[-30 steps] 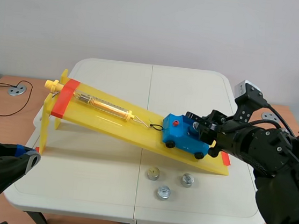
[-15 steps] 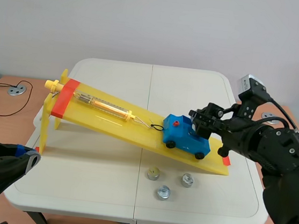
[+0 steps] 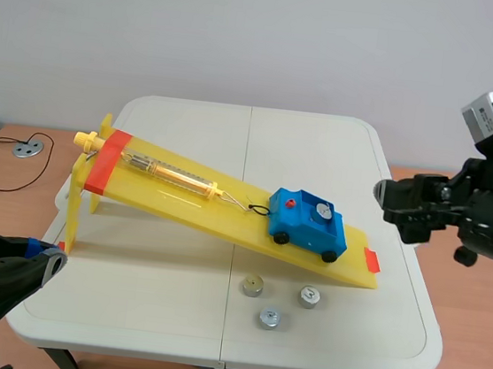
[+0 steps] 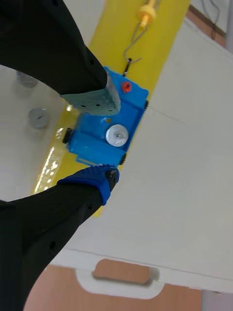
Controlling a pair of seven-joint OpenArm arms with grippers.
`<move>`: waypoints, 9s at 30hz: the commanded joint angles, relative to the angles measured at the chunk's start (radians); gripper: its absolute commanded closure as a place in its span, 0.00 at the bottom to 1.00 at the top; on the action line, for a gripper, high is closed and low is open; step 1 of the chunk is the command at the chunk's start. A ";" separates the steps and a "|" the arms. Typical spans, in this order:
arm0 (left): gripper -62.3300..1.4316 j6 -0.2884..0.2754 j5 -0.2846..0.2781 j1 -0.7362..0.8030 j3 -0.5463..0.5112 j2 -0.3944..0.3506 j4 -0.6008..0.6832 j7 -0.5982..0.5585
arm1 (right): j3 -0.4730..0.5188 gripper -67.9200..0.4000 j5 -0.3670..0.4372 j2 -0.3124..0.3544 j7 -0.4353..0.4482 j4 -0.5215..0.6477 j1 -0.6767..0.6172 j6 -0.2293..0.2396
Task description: Place the four metal weights on the blue cart on the ramp.
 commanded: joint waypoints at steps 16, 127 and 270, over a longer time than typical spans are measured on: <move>0.93 -0.028 -0.074 -0.006 -0.017 -0.001 0.071 -0.085 | -0.072 0.63 0.016 0.247 0.063 0.249 -0.138 0.189; 0.93 -0.028 -0.074 -0.021 -0.017 0.000 0.071 -0.085 | -0.530 0.98 -0.274 0.124 0.174 -0.026 0.008 -0.096; 0.93 -0.028 -0.074 -0.023 -0.017 0.000 0.071 -0.086 | -0.166 0.56 -0.120 0.053 0.238 0.136 -0.237 0.053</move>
